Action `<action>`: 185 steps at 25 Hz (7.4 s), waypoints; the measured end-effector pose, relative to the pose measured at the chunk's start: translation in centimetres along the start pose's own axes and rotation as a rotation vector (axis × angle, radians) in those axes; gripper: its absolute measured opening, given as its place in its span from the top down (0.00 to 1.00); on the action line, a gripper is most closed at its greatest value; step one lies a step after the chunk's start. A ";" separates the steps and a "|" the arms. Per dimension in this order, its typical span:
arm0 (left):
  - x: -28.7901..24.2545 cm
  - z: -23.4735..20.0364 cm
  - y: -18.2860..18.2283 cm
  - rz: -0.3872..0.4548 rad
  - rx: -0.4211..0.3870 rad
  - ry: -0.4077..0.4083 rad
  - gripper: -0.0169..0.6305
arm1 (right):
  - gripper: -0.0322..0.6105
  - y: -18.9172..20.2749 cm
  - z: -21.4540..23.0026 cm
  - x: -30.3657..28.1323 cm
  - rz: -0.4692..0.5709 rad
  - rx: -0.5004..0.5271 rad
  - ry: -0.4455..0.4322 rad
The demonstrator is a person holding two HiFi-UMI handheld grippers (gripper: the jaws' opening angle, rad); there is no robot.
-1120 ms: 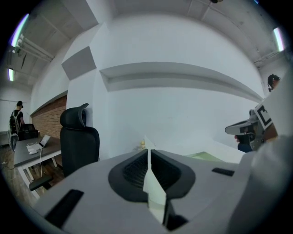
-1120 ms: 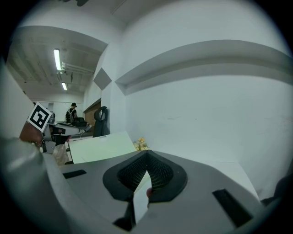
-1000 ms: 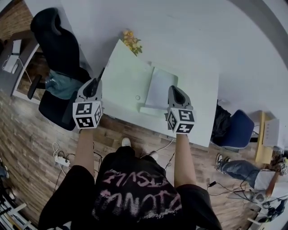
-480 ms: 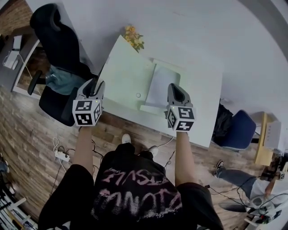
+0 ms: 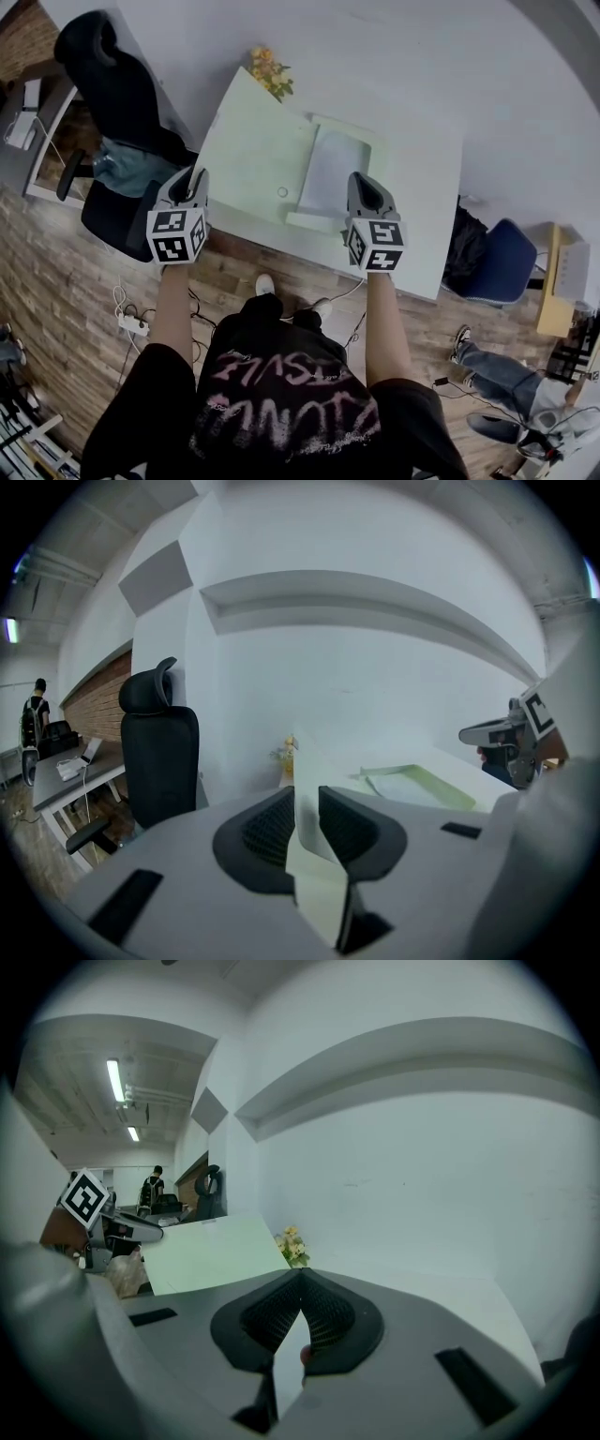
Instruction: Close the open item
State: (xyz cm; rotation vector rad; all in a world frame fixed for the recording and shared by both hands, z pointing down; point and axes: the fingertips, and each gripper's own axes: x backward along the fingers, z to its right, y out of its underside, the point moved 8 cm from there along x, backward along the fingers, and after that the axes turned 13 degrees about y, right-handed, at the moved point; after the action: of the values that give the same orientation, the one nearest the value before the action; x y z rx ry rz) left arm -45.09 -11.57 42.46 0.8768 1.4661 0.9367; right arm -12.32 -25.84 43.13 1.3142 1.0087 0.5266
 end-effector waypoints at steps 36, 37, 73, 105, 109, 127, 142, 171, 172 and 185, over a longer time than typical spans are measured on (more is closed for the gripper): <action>-2.3 16.5 -4.4 0.046 -0.181 0.087 0.92 | 0.93 4.0 11.1 8.1 0.022 -0.091 0.038; -2.5 17.3 -4.4 0.044 -0.188 0.096 0.92 | 0.93 4.3 11.6 8.4 0.020 -0.095 0.041; -12.8 34.3 2.8 -0.255 -0.426 0.395 0.80 | 0.93 12.1 20.3 13.8 -0.111 -0.173 0.164; -19.1 32.1 4.2 -0.345 -0.222 0.563 0.73 | 0.93 14.3 20.1 12.1 -0.190 -0.187 0.219; -19.8 31.8 4.1 -0.345 -0.212 0.556 0.77 | 0.93 14.3 20.1 11.9 -0.196 -0.186 0.220; -21.5 31.6 4.0 -0.426 -0.217 0.549 0.97 | 0.93 14.5 20.1 10.9 -0.211 -0.179 0.204; -23.8 31.4 3.4 -0.492 -0.199 0.561 0.97 | 0.93 14.3 20.9 9.0 -0.217 -0.184 0.199; -20.9 29.6 1.4 -0.333 -0.133 0.551 0.97 | 0.93 12.5 18.8 8.5 -0.172 -0.173 0.167; -20.6 29.5 1.3 -0.322 -0.135 0.548 0.97 | 0.93 12.3 18.6 8.5 -0.170 -0.173 0.165; -15.8 26.4 -0.3 -0.193 -0.140 0.478 0.97 | 0.93 8.9 16.2 8.6 -0.096 -0.147 0.142</action>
State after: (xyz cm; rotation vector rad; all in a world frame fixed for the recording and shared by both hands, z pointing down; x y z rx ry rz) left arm -17.32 -24.02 47.18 0.4113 1.8253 1.1351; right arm 7.46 -25.63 48.03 1.1051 1.1229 0.6160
